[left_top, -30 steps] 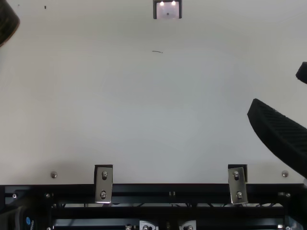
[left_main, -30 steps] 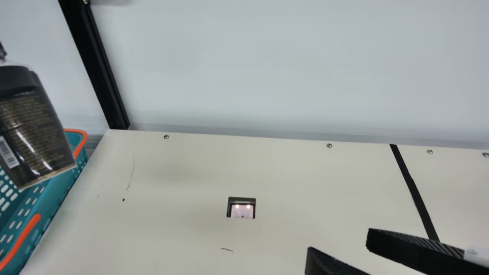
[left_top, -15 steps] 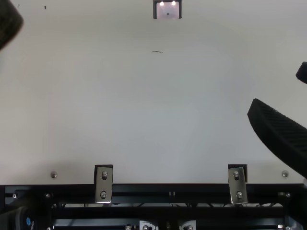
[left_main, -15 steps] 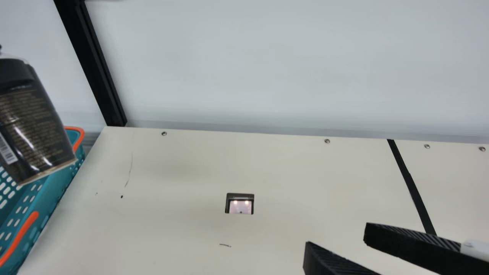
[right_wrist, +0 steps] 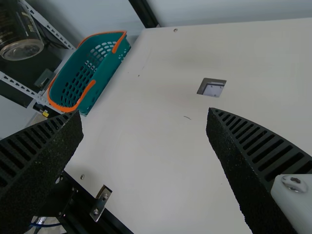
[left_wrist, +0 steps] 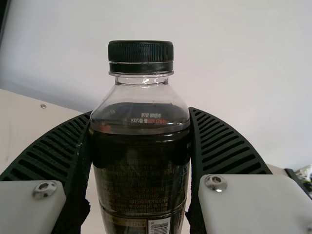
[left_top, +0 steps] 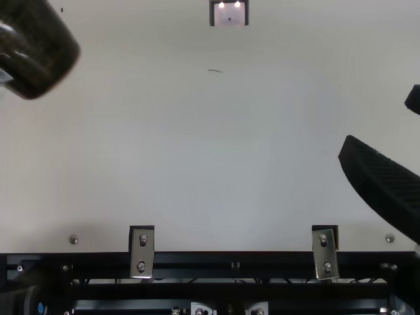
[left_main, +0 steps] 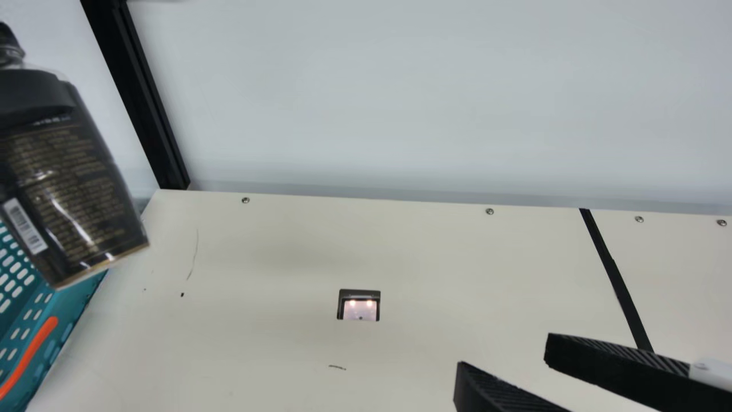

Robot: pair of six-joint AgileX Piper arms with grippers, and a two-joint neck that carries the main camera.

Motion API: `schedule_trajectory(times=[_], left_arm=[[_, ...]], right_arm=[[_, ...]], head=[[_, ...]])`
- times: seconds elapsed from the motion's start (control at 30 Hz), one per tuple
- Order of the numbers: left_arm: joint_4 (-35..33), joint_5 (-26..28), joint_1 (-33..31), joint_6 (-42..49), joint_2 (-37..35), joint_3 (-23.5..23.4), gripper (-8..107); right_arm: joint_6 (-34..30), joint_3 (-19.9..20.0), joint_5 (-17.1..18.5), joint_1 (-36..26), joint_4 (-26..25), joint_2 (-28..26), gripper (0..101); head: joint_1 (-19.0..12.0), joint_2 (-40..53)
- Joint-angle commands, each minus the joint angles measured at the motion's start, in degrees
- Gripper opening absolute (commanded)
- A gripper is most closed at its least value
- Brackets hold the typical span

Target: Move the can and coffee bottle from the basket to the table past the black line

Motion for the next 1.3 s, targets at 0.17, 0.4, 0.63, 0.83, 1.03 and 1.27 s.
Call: schedule_trajectory(times=[0.17,0.4,0.63,0.83,1.03,1.27], left_arm=[[1.87,-1.35,-4.68,-5.73,-0.7,-0.23,10],[4.7,-3.66,-9.11,-12.02,-1.23,-0.97,10],[10.03,-7.66,-16.07,-18.18,-0.07,-3.26,10],[12.99,-9.14,-18.5,-18.95,0.48,-4.21,10],[13.13,-9.11,-18.6,-18.94,0.48,-4.21,10],[9.45,-9.3,-18.82,-18.63,1.19,-3.83,10]], right_arm=[[0.0,0.0,0.0,0.0,0.0,0.0,101],[0.0,0.0,0.0,0.0,0.0,0.0,101],[0.0,0.0,0.0,0.0,0.0,0.0,101],[0.0,0.0,0.0,0.0,0.0,0.0,101],[0.0,0.0,0.0,0.0,0.0,0.0,101],[0.0,0.0,0.0,0.0,0.0,0.0,101]], head=[[-0.17,-0.57],[-0.17,-0.57],[-0.17,-0.57],[-0.17,-0.57],[-0.17,-0.57],[-0.17,-0.57]])
